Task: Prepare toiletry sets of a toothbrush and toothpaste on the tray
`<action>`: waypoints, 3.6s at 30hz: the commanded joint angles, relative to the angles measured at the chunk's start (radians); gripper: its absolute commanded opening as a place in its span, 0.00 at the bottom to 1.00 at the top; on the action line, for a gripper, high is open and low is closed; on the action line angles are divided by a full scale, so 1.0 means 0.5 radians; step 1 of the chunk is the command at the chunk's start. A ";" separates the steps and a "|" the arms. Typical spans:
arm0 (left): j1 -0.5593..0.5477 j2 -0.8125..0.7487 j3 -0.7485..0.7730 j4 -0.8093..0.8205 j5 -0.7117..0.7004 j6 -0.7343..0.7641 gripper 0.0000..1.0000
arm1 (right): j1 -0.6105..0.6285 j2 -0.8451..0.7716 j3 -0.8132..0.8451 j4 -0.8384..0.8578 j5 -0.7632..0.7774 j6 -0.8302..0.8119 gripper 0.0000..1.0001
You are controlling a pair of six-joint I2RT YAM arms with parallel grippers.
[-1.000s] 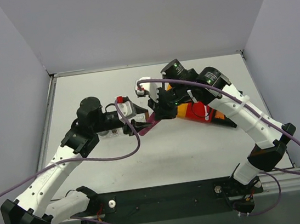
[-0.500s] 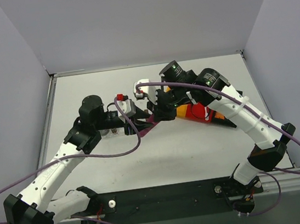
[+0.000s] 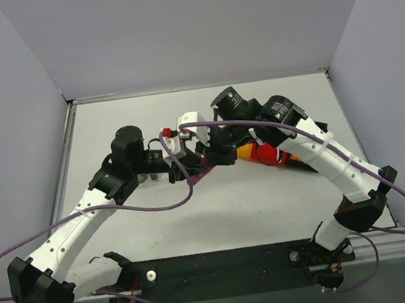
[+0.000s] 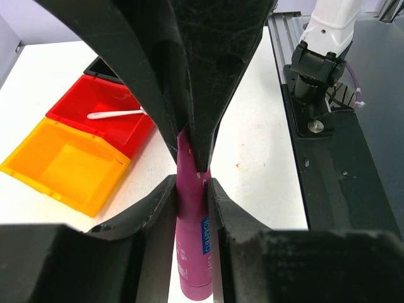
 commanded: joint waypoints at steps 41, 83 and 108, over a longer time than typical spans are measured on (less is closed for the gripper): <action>0.276 -0.196 -0.626 1.935 -0.281 -1.500 0.00 | -0.437 -0.119 -0.064 0.259 -0.342 0.403 0.36; 0.457 -0.147 -0.547 2.645 -0.557 -2.562 0.00 | -0.152 -0.058 -0.188 0.959 -0.576 0.631 0.27; 0.494 -0.199 -0.222 1.756 -0.021 -1.931 0.55 | -0.183 -0.211 -0.316 0.757 -0.407 0.480 0.00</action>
